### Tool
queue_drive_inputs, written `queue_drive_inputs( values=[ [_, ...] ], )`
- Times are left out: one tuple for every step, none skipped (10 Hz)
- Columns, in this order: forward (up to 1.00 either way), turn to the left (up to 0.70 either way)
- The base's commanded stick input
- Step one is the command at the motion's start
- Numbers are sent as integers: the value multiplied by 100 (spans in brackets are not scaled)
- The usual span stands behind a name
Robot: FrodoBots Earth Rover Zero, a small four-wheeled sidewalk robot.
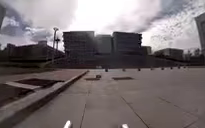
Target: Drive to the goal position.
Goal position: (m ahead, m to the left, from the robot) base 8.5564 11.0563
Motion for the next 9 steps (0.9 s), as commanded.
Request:
queue_drive_inputs(
  values=[
    [100,0],
    [100,0],
    [100,0],
    [100,0],
    [100,0],
    [100,0],
    [100,0],
    [100,0],
    [100,0]
  ],
)
